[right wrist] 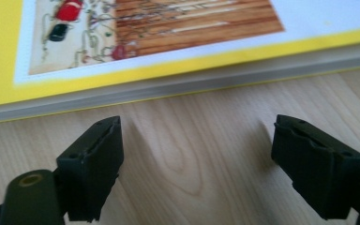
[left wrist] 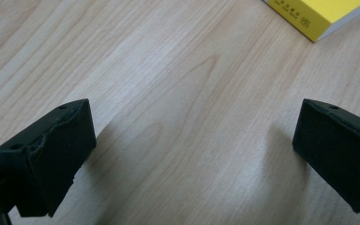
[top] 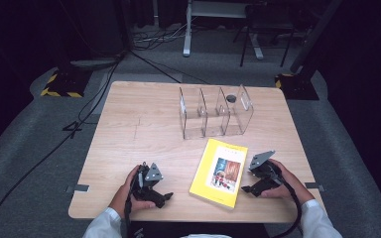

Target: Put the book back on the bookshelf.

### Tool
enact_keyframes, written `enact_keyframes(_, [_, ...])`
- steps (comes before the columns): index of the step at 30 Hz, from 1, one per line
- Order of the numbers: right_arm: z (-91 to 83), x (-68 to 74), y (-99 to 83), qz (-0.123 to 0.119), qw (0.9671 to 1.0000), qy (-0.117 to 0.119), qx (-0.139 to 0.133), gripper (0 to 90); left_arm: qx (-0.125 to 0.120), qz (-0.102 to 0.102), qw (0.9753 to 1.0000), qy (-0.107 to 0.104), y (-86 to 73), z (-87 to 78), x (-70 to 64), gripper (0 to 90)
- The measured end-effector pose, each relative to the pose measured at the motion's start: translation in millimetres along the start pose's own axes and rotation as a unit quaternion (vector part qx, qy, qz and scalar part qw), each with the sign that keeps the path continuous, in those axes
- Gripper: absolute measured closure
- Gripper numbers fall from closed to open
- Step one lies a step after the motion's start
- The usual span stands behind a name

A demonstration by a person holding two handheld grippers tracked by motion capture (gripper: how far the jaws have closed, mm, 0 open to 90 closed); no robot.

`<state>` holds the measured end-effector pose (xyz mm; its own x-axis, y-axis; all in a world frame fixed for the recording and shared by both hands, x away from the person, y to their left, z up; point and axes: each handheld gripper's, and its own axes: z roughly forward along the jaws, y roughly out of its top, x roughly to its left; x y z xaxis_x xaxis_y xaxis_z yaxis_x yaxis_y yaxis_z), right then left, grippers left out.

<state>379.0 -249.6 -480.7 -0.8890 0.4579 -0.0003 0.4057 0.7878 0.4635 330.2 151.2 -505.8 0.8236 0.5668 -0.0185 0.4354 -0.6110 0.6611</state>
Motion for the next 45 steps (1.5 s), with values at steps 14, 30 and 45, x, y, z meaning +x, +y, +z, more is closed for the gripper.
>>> enact_keyframes(14, [7.7, 26.7, 10.1, -0.055, 0.9982, 0.025, 0.001, 10.6, 0.0, 0.019, 0.9997, -0.016, 12.0, 10.9, -14.4, 0.2])
enact_keyframes(30, [-3.5, 24.8, 1.0, -0.012, 0.9944, 0.037, -0.098, 16.3, -0.014, 0.053, 0.9973, -0.048, 26.4, 17.1, -35.1, 19.4])
enact_keyframes(45, [-16.8, 29.5, 9.7, 0.018, 0.9831, 0.032, -0.179, 18.0, -0.042, 0.113, 0.9904, -0.068, 68.2, 36.8, -93.4, 19.5])
